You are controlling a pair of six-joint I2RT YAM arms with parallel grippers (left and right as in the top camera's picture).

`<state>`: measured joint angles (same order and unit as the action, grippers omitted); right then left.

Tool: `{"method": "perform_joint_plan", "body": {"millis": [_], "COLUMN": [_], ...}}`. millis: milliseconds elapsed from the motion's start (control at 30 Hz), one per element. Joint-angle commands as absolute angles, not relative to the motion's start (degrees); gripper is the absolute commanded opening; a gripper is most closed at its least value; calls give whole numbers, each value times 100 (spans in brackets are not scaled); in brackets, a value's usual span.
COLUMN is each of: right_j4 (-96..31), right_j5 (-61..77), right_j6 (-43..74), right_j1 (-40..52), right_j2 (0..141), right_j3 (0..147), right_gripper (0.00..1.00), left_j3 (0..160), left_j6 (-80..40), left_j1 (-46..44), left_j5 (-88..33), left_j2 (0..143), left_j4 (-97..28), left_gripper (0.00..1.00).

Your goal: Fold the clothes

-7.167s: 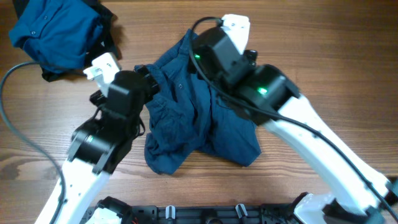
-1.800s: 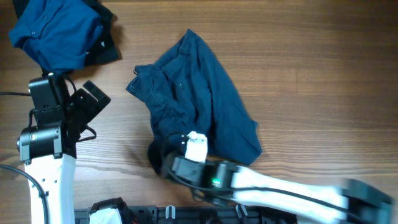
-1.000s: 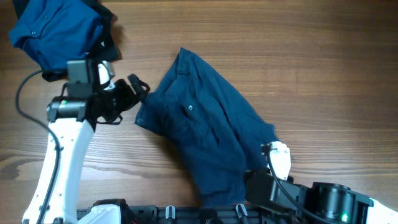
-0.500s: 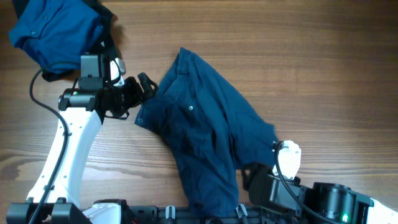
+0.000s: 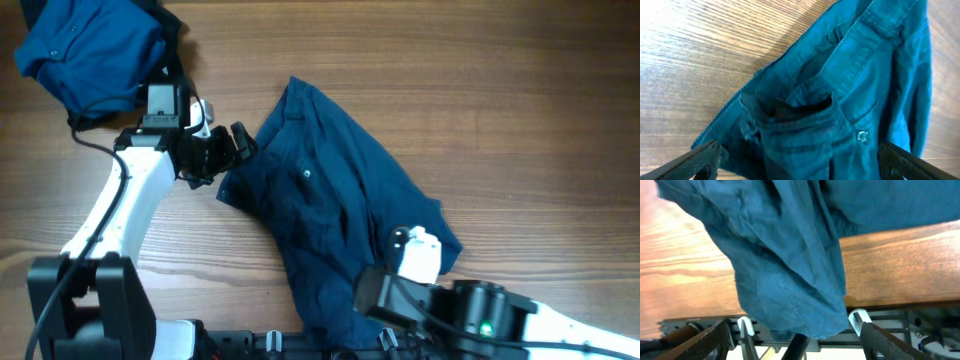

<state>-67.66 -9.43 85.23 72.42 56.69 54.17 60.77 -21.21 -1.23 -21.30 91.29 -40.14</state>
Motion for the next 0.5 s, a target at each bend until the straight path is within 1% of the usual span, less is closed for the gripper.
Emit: {"method": "perform_joint_plan", "body": {"millis": [0,267,400,467], "right_j4": [-6667,-6226,-6241,-6246], "right_j5": [-543,-204,-185,-183], "right_j6": [8499,8097,8097,8097], "right_j1": [7229,7229,7229,7229], "right_j2": [6099,6412,6388,6372], "right_j3": [5387,5387,5387,5387], "right_gripper": [84,84,84,84], "left_j3": [6152,6152,6152,6152], "left_j6": [-1522,-915,-904,-650], "left_j1": [-161,-165,-165,-165], "left_j5": [-2163,-2161,-2163,-2165], "left_j2": [9190,9214,9354,9583], "left_j4": [-3800,-3131,-3055,-3072], "left_gripper": [100,99,98,98]}}
